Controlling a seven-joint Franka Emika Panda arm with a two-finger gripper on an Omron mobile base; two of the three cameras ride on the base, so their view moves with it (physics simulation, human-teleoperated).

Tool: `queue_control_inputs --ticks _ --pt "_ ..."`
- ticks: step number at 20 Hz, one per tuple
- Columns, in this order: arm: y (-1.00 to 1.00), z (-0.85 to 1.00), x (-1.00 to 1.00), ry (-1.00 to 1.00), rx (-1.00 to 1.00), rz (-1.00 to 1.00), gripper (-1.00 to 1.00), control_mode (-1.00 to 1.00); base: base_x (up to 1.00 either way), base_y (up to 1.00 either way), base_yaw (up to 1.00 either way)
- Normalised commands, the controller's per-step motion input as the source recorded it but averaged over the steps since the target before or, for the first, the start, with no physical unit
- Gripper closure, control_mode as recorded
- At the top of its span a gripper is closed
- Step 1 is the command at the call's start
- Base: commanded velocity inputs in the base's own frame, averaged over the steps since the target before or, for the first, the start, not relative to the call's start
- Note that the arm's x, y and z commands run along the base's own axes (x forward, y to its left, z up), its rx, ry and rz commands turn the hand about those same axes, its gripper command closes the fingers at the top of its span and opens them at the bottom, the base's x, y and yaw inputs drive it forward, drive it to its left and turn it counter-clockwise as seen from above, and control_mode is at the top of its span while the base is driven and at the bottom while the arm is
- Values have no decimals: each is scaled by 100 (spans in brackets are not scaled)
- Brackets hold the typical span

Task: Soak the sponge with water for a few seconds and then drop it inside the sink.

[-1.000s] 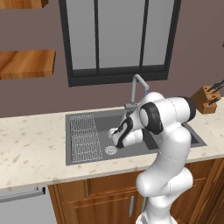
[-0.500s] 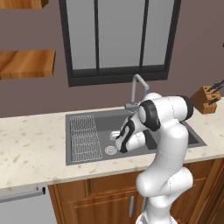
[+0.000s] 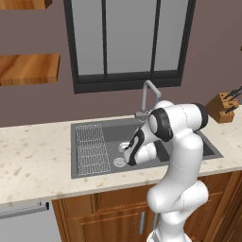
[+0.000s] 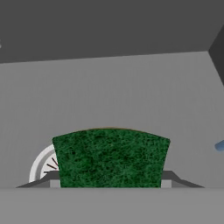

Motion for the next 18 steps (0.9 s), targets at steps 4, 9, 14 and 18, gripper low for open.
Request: queue_control_inputs --ticks 4,9,14,18 --pt "0 0 0 0 0 0 -100 -100 0 0 0" --pt "0 0 0 0 0 0 -100 -100 0 0 0" --pt "-7 14 3 0 0 4 -100 -100 0 0 0" --pt "0 37 0 0 0 3 -100 -100 0 0 0"
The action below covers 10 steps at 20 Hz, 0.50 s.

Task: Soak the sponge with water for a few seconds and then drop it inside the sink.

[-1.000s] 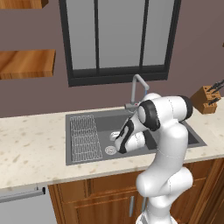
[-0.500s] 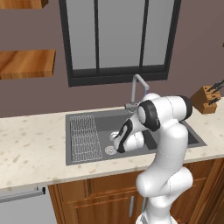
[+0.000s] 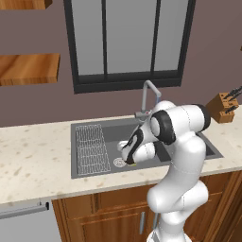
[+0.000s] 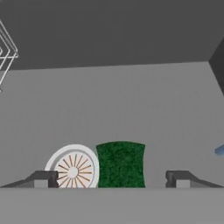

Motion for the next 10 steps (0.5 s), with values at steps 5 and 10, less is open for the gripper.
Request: queue_control_inputs --ticks 5,10 --pt "0 48 0 0 0 0 -100 -100 0 0 0" --pt "0 53 0 0 0 0 -100 -100 0 0 0"
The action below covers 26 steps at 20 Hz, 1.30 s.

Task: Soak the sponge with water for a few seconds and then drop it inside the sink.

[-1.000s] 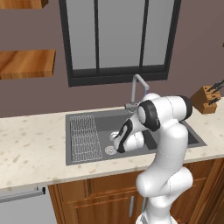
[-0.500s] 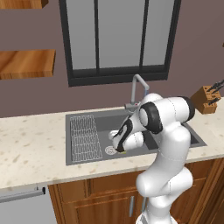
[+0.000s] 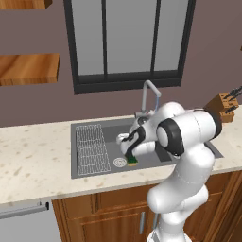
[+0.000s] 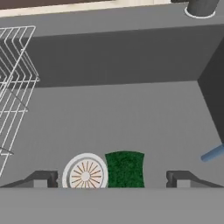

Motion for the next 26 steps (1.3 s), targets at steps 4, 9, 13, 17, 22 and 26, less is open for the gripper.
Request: queue_control_inputs --ticks 4,9,13,17,22,26 --pt "0 60 0 0 0 0 -100 -100 0 0 0" --pt "0 56 0 0 0 0 -100 -100 0 0 0" --pt "0 49 0 0 0 0 -100 -100 0 0 0" --pt "0 49 -1 0 0 0 -100 -100 0 0 0" --pt "0 53 -6 0 0 0 -100 -100 0 0 0" --pt "0 44 -9 0 0 0 -100 -100 0 0 0"
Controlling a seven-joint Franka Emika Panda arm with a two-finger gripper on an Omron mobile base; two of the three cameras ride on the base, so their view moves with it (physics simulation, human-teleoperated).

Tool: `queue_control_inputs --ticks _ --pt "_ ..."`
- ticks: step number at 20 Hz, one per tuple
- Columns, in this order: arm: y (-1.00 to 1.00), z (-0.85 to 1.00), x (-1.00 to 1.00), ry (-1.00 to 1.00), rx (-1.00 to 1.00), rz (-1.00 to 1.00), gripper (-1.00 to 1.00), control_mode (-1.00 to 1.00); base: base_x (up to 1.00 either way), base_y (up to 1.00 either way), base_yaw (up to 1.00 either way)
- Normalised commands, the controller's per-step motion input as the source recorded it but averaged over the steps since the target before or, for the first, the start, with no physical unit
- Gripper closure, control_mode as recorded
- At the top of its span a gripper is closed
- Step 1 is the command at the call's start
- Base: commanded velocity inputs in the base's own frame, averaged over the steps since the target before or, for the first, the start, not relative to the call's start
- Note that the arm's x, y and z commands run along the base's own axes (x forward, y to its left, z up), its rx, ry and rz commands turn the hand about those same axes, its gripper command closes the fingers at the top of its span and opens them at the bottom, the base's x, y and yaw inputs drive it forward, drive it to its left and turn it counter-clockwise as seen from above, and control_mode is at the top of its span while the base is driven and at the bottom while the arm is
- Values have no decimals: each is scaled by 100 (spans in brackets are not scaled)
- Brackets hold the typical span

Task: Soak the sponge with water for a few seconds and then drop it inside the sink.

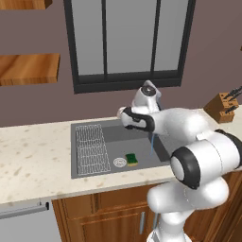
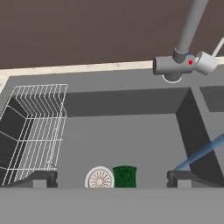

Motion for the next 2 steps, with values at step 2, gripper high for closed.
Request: queue_control_inputs --ticks 2 --pt "0 44 -14 0 0 0 -100 -100 0 0 0"
